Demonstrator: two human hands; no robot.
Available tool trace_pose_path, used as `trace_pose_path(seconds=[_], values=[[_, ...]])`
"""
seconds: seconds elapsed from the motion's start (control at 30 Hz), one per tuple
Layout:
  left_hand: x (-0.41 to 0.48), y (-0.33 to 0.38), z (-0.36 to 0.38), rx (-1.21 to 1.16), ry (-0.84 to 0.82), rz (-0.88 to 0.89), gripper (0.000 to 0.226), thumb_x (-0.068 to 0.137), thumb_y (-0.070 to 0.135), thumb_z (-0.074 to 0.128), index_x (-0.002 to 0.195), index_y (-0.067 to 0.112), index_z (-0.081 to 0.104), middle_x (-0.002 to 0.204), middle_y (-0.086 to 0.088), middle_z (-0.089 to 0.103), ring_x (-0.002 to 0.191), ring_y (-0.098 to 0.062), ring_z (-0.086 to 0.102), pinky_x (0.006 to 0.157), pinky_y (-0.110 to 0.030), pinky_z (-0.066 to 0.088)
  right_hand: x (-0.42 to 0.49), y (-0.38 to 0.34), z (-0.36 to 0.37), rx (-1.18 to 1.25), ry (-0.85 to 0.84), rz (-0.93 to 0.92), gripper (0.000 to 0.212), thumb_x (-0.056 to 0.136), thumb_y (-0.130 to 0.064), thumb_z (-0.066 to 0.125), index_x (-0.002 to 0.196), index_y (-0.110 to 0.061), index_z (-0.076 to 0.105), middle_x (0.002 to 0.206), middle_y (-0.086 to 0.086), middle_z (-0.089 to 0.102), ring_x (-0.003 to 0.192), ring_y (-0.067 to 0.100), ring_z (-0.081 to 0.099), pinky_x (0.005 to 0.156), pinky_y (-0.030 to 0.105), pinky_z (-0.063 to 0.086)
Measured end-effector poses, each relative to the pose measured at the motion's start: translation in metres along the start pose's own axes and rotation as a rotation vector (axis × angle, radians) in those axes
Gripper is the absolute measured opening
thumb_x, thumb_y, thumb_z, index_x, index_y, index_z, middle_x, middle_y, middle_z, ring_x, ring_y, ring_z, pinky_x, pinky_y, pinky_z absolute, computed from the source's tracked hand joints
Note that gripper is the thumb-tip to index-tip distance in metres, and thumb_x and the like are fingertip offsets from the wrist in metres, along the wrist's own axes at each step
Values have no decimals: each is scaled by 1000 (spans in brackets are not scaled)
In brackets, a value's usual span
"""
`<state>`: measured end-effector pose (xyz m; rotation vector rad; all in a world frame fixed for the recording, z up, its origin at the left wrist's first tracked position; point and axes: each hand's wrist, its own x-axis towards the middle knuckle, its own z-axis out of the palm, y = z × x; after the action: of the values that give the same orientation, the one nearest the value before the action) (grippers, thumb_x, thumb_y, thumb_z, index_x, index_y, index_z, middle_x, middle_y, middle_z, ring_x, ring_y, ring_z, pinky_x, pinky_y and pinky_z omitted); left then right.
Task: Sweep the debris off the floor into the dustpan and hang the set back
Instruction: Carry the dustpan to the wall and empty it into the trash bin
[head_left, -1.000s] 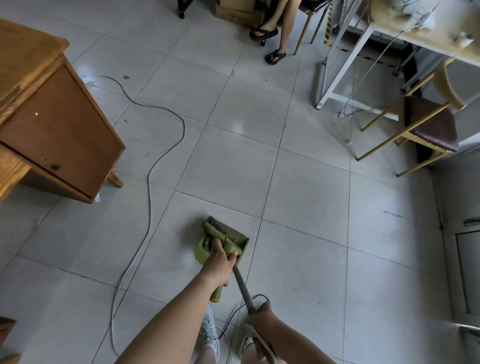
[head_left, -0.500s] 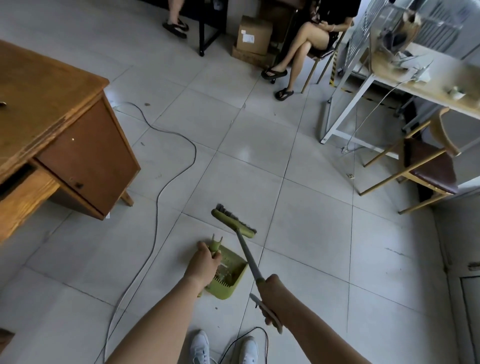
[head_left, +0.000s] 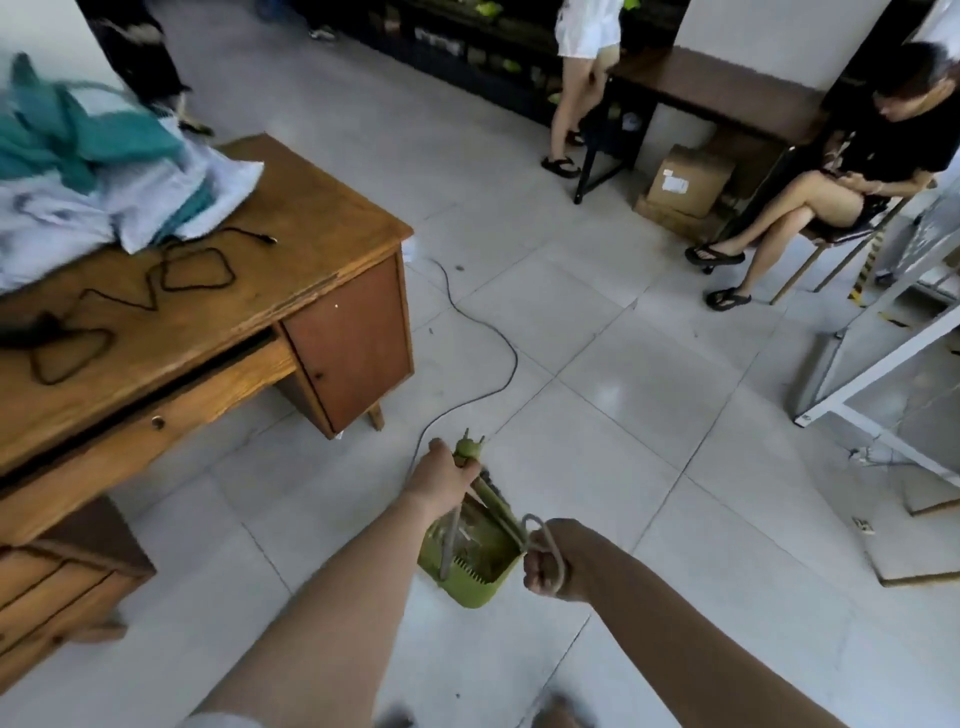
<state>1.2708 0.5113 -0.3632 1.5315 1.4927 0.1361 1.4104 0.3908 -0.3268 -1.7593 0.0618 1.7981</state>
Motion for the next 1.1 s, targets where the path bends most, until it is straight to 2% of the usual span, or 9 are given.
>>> trace_pose_path(seconds=[0.07,0.17,0.3,0.4,0.5,0.73,0.87,1.0,1.1], values=[[1,6,-13,-3,33,-32,49,92,39,57,119,1,41,110,-18,62,101,-32,62,75,-34,46,-6,-23,2,-6,-112,12,58,94,1,31,40,-3,53,37,7,43,26,15,41,36,16,41],[-9,17,-21,-73,151,-107,52,92,39,56,121,-2,46,88,-19,66,77,-31,66,60,-33,48,-12,-51,-4,-121,-222,50,64,96,-4,34,36,-1,56,39,8,48,25,15,41,34,15,40],[-34,33,-25,-121,335,-145,33,92,38,57,109,11,49,84,-9,63,69,-25,62,55,-31,45,-21,-67,-1,-335,-270,88,30,97,-9,37,70,-6,50,55,7,46,31,12,40,32,14,38],[-63,41,-30,-171,454,-183,26,94,36,56,81,14,50,61,1,50,50,-13,48,44,-25,35,-33,-70,7,-481,-341,92,28,96,-12,40,70,-7,47,59,6,41,29,12,40,32,13,37],[-99,39,-30,-211,545,-240,36,95,34,53,62,21,45,51,1,47,42,-13,44,41,-22,34,-53,-67,18,-569,-393,114,29,96,-10,41,68,-5,46,61,7,40,39,12,39,32,12,38],[-197,6,-24,-342,710,-381,33,94,30,55,67,17,41,59,-5,46,48,-20,44,52,-28,37,-89,-20,55,-766,-476,104,24,92,-9,44,68,-4,46,56,7,42,41,13,42,31,16,41],[-270,-37,-15,-457,867,-498,29,91,32,57,97,6,49,66,-7,51,47,-19,47,45,-24,38,-110,50,87,-894,-586,130,28,96,-17,44,71,-6,50,51,7,47,30,14,43,31,16,41],[-351,-86,5,-501,961,-661,41,85,36,63,108,9,43,76,-7,55,53,-18,52,44,-23,41,-135,127,106,-1023,-669,165,30,96,-15,40,72,-4,51,38,9,49,26,15,44,32,17,42],[-409,-125,25,-515,1027,-782,48,83,49,64,102,11,42,82,-8,58,56,-19,55,49,-26,44,-155,182,114,-1124,-695,194,24,92,-12,43,71,-4,52,43,10,49,22,17,43,32,18,43]])
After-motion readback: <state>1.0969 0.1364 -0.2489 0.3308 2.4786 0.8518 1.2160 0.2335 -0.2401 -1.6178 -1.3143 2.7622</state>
